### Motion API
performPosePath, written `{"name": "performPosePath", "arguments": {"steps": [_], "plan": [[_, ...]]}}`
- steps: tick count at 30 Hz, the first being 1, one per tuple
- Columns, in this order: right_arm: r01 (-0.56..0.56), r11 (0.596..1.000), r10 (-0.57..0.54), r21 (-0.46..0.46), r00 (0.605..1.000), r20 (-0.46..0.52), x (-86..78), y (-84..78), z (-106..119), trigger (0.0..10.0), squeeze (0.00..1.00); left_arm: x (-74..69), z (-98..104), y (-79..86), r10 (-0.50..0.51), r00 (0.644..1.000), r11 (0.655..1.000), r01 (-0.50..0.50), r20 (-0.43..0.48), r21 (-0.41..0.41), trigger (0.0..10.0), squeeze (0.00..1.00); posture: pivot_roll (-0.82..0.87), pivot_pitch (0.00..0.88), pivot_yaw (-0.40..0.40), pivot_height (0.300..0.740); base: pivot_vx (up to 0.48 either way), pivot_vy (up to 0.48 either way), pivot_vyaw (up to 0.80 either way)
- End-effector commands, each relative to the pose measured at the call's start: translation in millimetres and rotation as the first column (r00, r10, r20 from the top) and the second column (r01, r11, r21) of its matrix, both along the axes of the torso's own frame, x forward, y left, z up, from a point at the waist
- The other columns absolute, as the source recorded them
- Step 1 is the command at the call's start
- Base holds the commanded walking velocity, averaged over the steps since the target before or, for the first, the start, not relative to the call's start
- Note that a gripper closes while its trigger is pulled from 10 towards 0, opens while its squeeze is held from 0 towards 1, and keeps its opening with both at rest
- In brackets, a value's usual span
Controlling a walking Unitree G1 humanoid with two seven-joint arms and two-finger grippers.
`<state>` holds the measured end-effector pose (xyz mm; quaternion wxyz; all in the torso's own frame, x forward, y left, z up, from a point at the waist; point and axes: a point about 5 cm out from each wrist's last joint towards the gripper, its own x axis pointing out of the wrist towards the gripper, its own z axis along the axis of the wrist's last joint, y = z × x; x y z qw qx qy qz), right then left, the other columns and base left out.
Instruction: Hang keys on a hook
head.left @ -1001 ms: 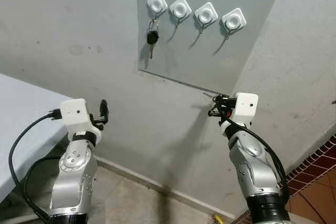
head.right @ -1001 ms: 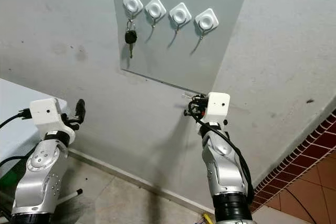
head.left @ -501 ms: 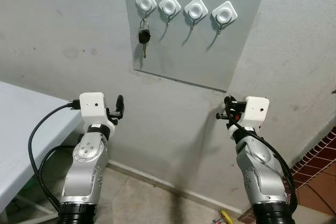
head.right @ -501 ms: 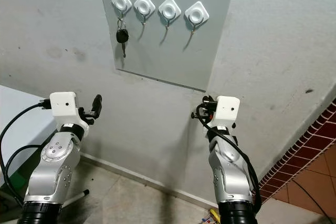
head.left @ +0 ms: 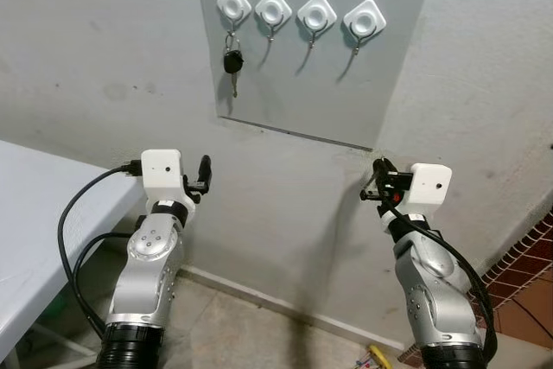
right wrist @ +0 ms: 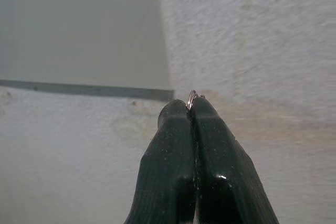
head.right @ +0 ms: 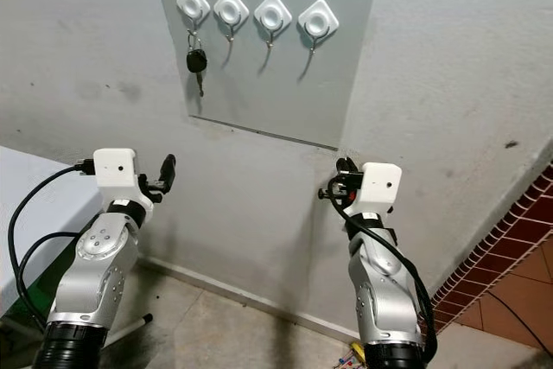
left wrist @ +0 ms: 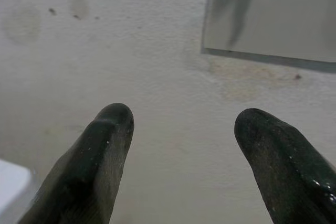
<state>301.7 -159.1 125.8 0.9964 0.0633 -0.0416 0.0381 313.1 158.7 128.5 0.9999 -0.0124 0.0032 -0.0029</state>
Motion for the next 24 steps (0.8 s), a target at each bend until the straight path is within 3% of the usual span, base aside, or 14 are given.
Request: {"name": "performPosePath", "arguments": {"steps": [1,5,9,13,14,19,24], "plan": [[-0.027,1.000,0.027,0.008,0.999,0.035,-0.1,3.3,8,10.0,0.00,3.8,3,3.0,0.001,1.000,1.000,-0.002,0.015,0.018,10.0,0.00,-0.21,0.000,0.048,0.740,0.000,0.000,0.00],[-0.029,1.000,0.029,0.009,0.999,0.036,-0.4,3.6,8,10.0,0.00,4.3,3,3.2,0.001,1.000,1.000,-0.002,0.017,0.020,10.0,0.00,-0.21,0.000,0.048,0.740,0.000,0.000,0.00],[-0.163,0.986,0.160,0.021,0.981,0.110,15.0,23.7,29,10.0,0.00,3.5,20,-21.3,-0.172,0.982,0.984,0.168,0.077,0.051,10.0,0.00,-0.15,0.000,0.017,0.740,0.000,0.000,0.00],[-0.199,0.980,0.196,0.011,0.970,0.144,23.4,29.6,38,10.0,0.00,4.5,25,-30.5,-0.227,0.969,0.971,0.216,0.099,0.104,10.0,0.00,-0.14,0.000,0.010,0.740,0.000,0.000,0.00],[-0.213,0.977,0.211,-0.001,0.966,0.150,26.2,31.3,41,10.0,0.00,5.8,26,-34.4,-0.249,0.964,0.967,0.242,0.090,0.081,10.0,0.00,-0.13,0.000,0.006,0.740,0.000,0.000,0.00],[-0.244,0.970,0.240,-0.008,0.946,0.216,37.1,32.9,63,10.0,0.00,7.9,39,-46.8,-0.331,0.934,0.940,0.313,0.137,0.136,10.0,0.00,-0.12,0.000,0.001,0.740,0.000,0.000,0.00],[-0.259,0.966,0.255,-0.018,0.930,0.266,37.9,30.3,73,10.0,0.00,5.7,46,-53.3,-0.382,0.911,0.920,0.359,0.155,0.157,10.0,0.00,-0.12,0.000,0.002,0.740,0.000,0.000,0.00]]}}
